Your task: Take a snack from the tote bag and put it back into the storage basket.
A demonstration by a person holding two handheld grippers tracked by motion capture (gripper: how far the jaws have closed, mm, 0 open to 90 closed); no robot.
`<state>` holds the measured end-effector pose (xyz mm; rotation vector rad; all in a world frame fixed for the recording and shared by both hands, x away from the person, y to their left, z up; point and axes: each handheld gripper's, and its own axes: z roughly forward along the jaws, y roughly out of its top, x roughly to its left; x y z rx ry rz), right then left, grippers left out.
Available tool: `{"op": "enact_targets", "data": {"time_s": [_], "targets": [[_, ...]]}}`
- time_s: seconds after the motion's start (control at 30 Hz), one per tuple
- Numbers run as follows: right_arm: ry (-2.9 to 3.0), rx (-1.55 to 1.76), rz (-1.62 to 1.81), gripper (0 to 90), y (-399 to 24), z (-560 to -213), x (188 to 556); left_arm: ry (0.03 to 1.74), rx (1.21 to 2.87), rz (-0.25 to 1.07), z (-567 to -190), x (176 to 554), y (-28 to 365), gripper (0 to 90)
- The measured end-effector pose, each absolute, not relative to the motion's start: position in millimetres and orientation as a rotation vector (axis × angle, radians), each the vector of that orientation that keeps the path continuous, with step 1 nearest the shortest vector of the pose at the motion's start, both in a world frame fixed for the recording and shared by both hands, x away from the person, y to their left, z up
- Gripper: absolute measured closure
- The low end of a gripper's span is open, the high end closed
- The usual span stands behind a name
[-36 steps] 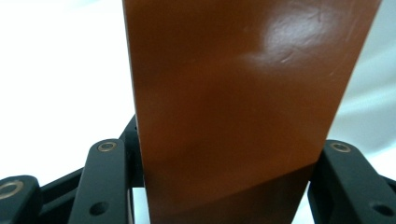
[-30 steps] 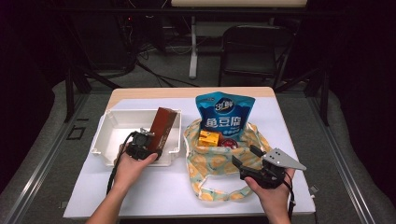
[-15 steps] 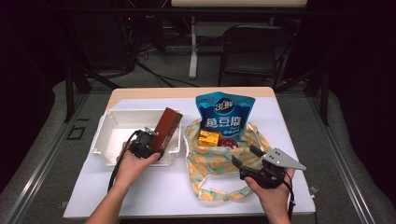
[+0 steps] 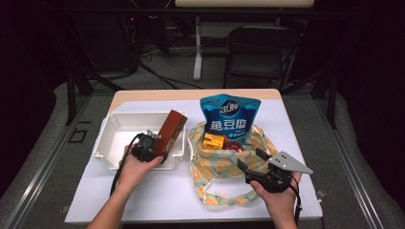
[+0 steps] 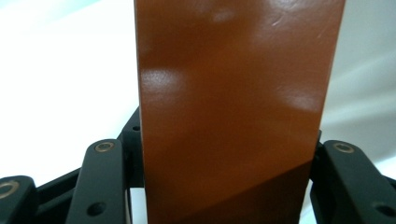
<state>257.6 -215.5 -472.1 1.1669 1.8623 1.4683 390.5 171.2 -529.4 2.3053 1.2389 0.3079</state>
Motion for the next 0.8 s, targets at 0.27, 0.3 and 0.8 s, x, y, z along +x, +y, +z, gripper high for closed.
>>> {"op": "enact_targets", "data": {"time_s": [0.27,0.3,0.8], "targets": [[1.856,1.172,1.467,23.2,-215.2,-473.2,257.9,1.245,2.262,0.33,-530.1,387.8,175.0,41.2],[1.857,1.173,1.465,23.2,-215.2,-473.3,258.0,1.247,2.262,0.333,-529.6,387.9,175.7,41.5],[1.856,1.171,1.463,23.2,-215.8,-473.6,258.2,1.241,2.195,0.386,-521.0,383.0,178.9,27.3]]}}
